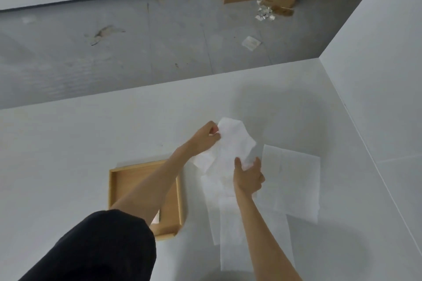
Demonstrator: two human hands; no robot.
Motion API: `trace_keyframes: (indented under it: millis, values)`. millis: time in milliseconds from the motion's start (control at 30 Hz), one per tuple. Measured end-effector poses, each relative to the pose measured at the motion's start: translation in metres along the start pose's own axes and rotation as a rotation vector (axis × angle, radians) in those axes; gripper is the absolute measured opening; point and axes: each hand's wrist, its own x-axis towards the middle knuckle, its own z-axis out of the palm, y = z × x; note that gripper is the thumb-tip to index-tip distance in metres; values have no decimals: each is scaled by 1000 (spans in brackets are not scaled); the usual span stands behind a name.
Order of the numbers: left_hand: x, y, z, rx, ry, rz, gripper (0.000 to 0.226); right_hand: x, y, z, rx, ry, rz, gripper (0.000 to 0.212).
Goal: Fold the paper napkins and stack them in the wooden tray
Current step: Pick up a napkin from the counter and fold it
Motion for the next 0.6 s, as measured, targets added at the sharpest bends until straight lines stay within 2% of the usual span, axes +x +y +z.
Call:
trace_keyframes:
  millis: [100, 167, 233, 300, 333, 467, 600]
  values:
    - [-45, 4, -14, -168, 75, -88, 12, -10, -6, -6, 239, -241, 43, 95]
    - [-77, 1, -23, -256, 121, -147, 10, -21, -10, -6, 472, -429, 170, 99]
    - [-108, -4, -31, -346, 177, -195, 9, -35, -12, -6, 534, -594, 191, 81]
    - [-141, -8, -42, -406, 257, -240, 10, -56, -17, -4, 583, -728, 150, 37]
    - [-153, -11, -47, -415, 291, -266, 11, -64, -19, -3, 579, -763, 131, 24]
    - [-212, -33, -67, -435, 480, -310, 11, -107, -30, -3, 473, -770, -22, 17]
    - [-266, -63, -80, -423, 600, -319, 15, -145, -44, -12, 414, -736, -217, 29]
